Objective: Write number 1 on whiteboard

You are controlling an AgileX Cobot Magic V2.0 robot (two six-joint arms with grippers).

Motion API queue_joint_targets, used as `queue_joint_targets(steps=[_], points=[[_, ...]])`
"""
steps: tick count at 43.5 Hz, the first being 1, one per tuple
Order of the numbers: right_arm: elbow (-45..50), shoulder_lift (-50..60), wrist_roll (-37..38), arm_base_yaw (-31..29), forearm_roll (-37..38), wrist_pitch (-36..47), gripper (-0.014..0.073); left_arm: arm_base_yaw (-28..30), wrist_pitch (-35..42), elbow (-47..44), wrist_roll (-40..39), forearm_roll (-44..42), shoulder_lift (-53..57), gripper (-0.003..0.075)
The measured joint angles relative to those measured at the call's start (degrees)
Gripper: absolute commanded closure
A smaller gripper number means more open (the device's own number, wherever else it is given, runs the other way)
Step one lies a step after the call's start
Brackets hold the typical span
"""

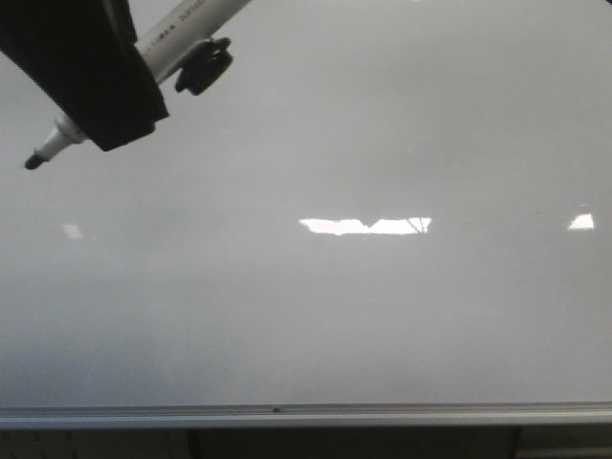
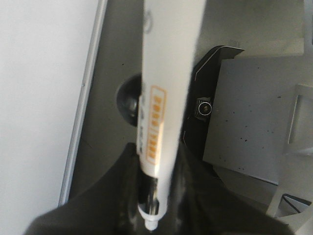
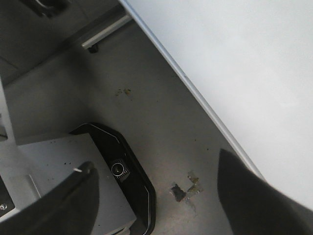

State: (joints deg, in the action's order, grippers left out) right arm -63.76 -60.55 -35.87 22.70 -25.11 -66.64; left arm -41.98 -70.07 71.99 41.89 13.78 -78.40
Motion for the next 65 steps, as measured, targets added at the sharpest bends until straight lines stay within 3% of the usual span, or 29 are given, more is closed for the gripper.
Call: queue_joint_targets(steps=[17,34,44,54,65], points=[[-8.78,-9.95,-10.77,14.27,-0.71,1.15,0.0056,-2.86,0.00,0.00,0.25,0.06,0.00,0.0699],[-9.16,-15.68,-19.17,15.90,-7.83,5.70,0.0059,-2.86,0.46,0.00,0.25,0.06,0.00,0.0699],[-9.16,-15.83,-19.53,15.90,-8.08,5.92,0.0235,-2.86,0.69,0.00,0.25,0.06,0.00,0.0699],[-9.27,-15.83,-19.57,15.90,-8.08,4.88,0.0245,-2.86,2.03,0.00,0.25,0.06,0.00,0.0699],[-9.36,-15.83,-19.66,15.90,-7.41,4.84,0.0497,-2.86,1.91,0.00,0.36,0.15,0.00,0.0699]])
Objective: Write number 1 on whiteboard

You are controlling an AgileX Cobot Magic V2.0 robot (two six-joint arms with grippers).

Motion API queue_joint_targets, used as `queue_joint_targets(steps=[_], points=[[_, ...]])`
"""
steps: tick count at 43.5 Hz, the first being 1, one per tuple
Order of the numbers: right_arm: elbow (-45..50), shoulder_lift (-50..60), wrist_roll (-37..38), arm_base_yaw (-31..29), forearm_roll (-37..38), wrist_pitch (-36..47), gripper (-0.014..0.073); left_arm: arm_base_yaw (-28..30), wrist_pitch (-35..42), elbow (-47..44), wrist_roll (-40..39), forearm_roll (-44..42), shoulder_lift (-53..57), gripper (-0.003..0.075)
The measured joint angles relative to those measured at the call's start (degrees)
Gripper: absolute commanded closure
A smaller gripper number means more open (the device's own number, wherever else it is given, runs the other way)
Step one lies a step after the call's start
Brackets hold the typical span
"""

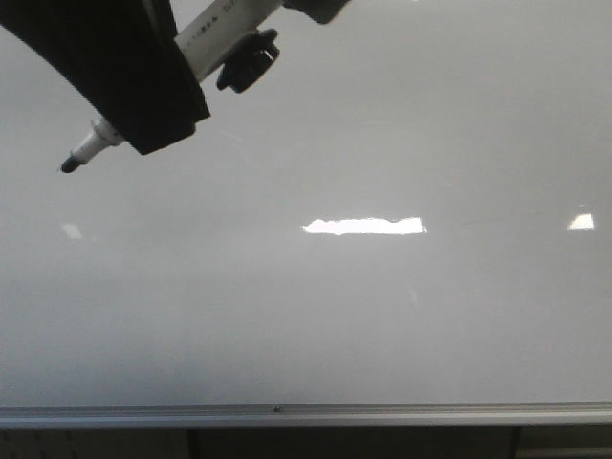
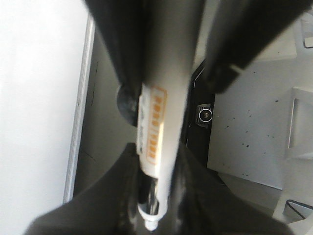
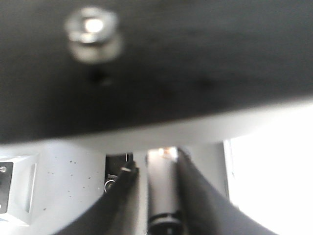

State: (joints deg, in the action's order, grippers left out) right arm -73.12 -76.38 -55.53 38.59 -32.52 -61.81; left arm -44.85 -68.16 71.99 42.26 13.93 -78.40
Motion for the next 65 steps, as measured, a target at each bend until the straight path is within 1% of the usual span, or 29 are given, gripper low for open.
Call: queue_joint_targets(steps=[7,10,12,14,15,17,18,19,21,23,25,31,35,39,42,46,52,55,58,62,65], points=[[0.00,0.00,0.00,0.00,0.10,0.14,0.0584,0.00,0.00,0.00,0.42,0.06,0.00,0.0698],[0.00,0.00,0.00,0.00,0.10,0.14,0.0606,0.00,0.00,0.00,0.42,0.06,0.00,0.0677],[0.00,0.00,0.00,0.00,0.10,0.14,0.0615,0.00,0.00,0.00,0.42,0.06,0.00,0.0629],[0.00,0.00,0.00,0.00,0.10,0.14,0.0617,0.00,0.00,0.00,0.42,0.06,0.00,0.0566],[0.00,0.00,0.00,0.00,0.10,0.14,0.0620,0.00,0.00,0.00,0.42,0.06,0.00,0.0527],[0.00,0.00,0.00,0.00,0.10,0.03,0.0622,0.00,0.00,0.00,0.42,0.06,0.00,0.0426],[0.00,0.00,0.10,0.00,0.10,0.03,0.0622,0.00,0.00,0.00,0.42,0.06,0.00,0.0398],[0.00,0.00,0.10,0.00,0.10,-0.10,0.0622,0.00,0.14,0.00,0.42,0.06,0.00,0.0340],[0.00,0.00,0.21,0.00,0.10,-0.42,0.0622,0.00,0.33,0.00,0.42,-0.20,0.00,0.0266],[0.00,0.00,0.57,0.00,0.10,-0.62,0.0622,0.00,0.54,0.02,0.42,-0.59,0.10,0.0206],[0.00,0.00,1.14,0.00,0.53,-0.60,0.0622,0.00,0.47,0.12,0.30,-0.95,0.35,0.0181],[0.00,0.51,5.39,-0.69,5.24,-0.60,0.0622,0.50,0.79,0.72,-1.48,-1.68,3.12,0.0190],[0.00,2.07,10.18,-2.75,9.74,-1.15,0.0622,2.13,1.04,0.82,-3.74,-1.72,6.44,0.0190],[0.00,5.21,15.96,-5.84,14.81,-2.29,0.0622,4.93,1.04,0.92,-6.76,-1.82,10.55,0.0190],[0.00,7.75,21.01,-8.50,18.03,-2.75,0.0622,7.37,1.04,0.92,-8.65,-1.82,13.13,0.0191],[0.00,11.44,30.50,-13.12,22.02,-3.08,0.0622,11.36,1.04,0.92,-11.28,-1.94,16.29,0.0194],[0.93,17.38,42.39,-19.78,25.67,-2.63,0.0622,16.85,1.96,-0.63,-15.23,-1.94,20.23,0.0195],[3.13,20.34,46.07,-22.31,26.15,-0.75,0.0622,19.03,3.49,-2.66,-16.50,-1.94,21.86,0.0195],[6.91,23.57,49.65,-24.29,26.42,3.14,0.0622,21.04,4.97,-5.10,-17.27,-1.94,23.20,0.0195],[13.40,27.20,54.16,-25.97,26.42,8.50,0.0622,22.37,6.36,-7.78,-17.66,-1.94,23.75,0.0195],[18.07,29.26,56.21,-26.78,26.42,12.66,0.0622,22.57,6.62,-8.62,-17.76,-2.07,23.75,0.0195]])
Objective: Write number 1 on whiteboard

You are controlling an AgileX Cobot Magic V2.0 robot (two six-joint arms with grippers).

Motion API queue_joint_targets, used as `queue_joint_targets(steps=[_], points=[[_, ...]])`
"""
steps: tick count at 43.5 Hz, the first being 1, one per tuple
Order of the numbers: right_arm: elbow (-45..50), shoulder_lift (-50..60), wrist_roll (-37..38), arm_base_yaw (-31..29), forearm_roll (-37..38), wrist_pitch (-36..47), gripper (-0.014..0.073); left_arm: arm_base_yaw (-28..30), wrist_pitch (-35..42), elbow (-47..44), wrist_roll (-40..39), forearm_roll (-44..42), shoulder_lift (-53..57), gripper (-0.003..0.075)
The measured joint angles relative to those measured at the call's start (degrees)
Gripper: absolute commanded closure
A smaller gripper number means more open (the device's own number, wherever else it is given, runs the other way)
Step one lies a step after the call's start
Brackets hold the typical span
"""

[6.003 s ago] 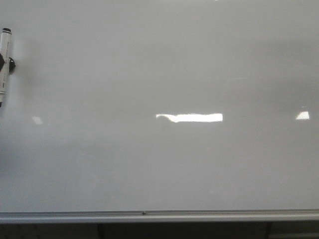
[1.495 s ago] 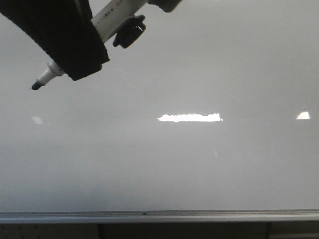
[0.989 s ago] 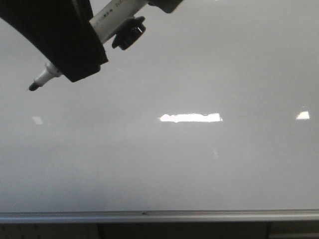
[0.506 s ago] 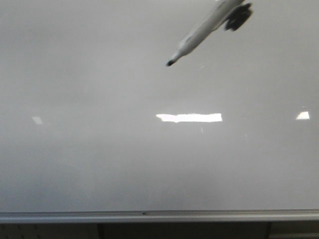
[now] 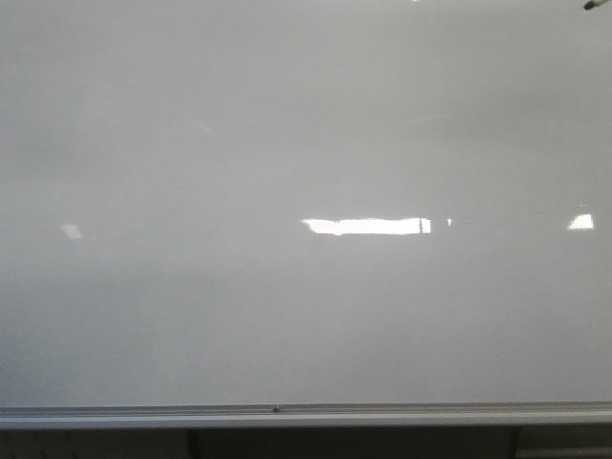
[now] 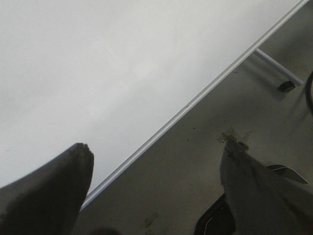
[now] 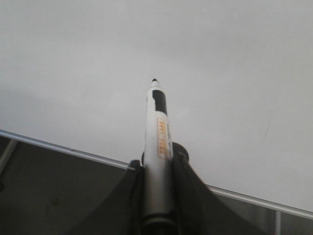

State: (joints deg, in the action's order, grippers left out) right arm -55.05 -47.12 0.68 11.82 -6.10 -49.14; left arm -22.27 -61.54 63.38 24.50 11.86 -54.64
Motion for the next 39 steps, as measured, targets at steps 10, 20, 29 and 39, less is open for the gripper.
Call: queue_joint_targets(steps=[10,20,29,39], points=[[9.75,1.09,2.52,-3.66,0.08,13.46,0.0622,0.00,0.33,-0.19,0.00,0.00,0.00,0.0195],[9.98,-4.37,2.85,-6.51,0.08,25.20,0.0622,0.00,0.42,-0.19,0.00,0.00,0.00,0.0195],[9.98,-10.66,0.89,-6.51,0.08,33.77,0.0622,0.00,0.42,-0.19,-0.02,0.00,0.00,0.0195],[9.98,-15.44,0.05,-6.51,0.08,42.00,0.0622,0.00,0.42,-0.19,-0.12,0.00,0.00,0.0195]])
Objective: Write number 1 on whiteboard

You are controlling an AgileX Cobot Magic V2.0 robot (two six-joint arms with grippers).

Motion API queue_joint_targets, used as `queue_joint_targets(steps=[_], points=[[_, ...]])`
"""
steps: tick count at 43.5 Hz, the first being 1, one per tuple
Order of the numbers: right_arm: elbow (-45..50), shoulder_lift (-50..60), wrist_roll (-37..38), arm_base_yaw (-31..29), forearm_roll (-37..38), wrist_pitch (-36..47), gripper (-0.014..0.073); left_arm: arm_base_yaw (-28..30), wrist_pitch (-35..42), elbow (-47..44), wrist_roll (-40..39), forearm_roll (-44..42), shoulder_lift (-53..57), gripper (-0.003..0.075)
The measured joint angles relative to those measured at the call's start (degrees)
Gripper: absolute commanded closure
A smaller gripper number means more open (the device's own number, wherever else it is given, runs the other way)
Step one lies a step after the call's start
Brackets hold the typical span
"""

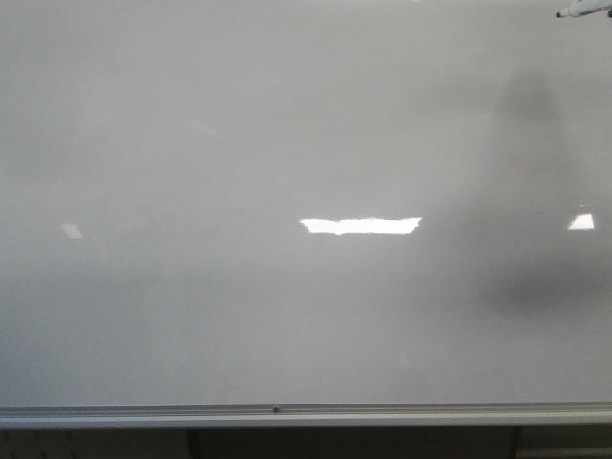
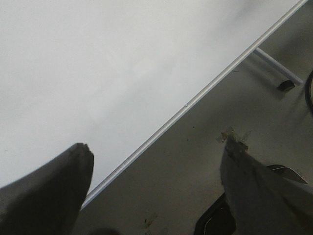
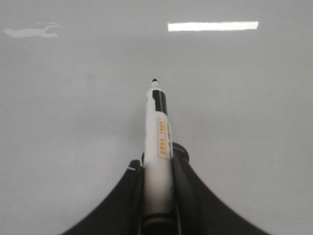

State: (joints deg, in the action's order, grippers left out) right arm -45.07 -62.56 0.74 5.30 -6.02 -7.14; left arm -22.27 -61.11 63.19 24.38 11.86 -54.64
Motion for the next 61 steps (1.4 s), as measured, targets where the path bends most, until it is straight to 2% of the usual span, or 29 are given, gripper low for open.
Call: queue_joint_targets(steps=[12,30,38,48,61], points=[[0.00,-3.93,0.00,0.00,0.00,3.47,0.0622,0.00,0.00,0.00,0.00,0.00,0.00,0.0195],[0.00,-7.77,0.00,0.00,0.00,2.38,0.0622,0.00,0.24,0.00,0.00,0.00,0.00,0.0195],[0.00,-8.33,0.00,0.00,0.00,-1.92,0.0622,0.00,0.24,0.00,0.00,0.00,0.00,0.0195],[0.00,-8.44,0.00,0.00,0.00,-12.34,0.0622,0.00,0.24,0.00,0.00,0.00,0.00,0.0195],[-3.30,-2.79,0.00,0.00,0.00,-16.85,0.0622,0.00,0.24,0.00,0.00,0.00,0.00,0.0195]])
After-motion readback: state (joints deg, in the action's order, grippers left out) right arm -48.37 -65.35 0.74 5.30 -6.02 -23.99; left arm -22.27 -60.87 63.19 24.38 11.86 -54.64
